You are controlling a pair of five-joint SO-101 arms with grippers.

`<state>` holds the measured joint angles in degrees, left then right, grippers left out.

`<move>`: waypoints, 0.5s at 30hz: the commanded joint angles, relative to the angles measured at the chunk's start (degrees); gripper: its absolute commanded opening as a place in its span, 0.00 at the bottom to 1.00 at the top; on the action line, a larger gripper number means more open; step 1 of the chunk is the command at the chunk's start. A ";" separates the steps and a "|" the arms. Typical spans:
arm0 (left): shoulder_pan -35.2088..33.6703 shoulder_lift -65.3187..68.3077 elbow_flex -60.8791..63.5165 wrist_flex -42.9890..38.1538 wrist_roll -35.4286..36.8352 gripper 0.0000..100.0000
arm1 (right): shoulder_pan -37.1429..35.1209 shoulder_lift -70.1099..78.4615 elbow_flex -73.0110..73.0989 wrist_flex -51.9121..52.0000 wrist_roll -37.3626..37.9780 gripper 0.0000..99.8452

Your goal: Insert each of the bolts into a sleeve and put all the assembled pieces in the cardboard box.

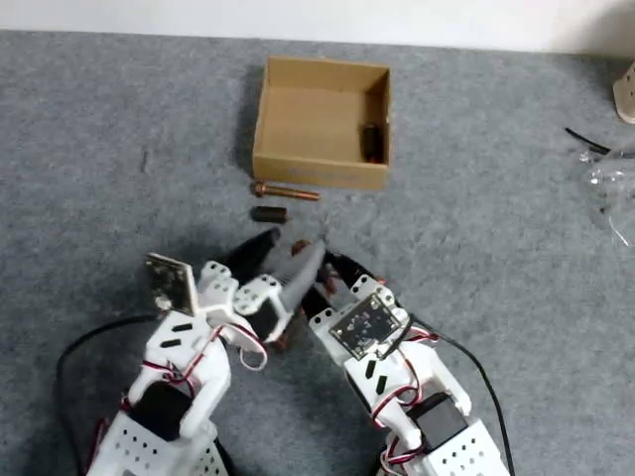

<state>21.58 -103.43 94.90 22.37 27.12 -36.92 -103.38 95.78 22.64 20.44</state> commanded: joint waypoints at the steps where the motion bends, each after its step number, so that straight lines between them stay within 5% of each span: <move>1: -7.25 -0.57 -6.55 1.67 8.18 0.16 | 0.92 -1.36 8.04 -0.31 0.44 0.00; 9: -12.79 -0.57 -8.48 4.48 8.18 0.00 | 1.10 -1.36 8.04 -0.31 0.44 0.00; 15: -12.70 -0.57 -5.76 4.13 1.93 0.01 | 1.19 -1.36 8.04 -0.31 0.44 0.00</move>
<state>9.36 -103.34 89.36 26.68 34.77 -36.92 -103.38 95.78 22.64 20.44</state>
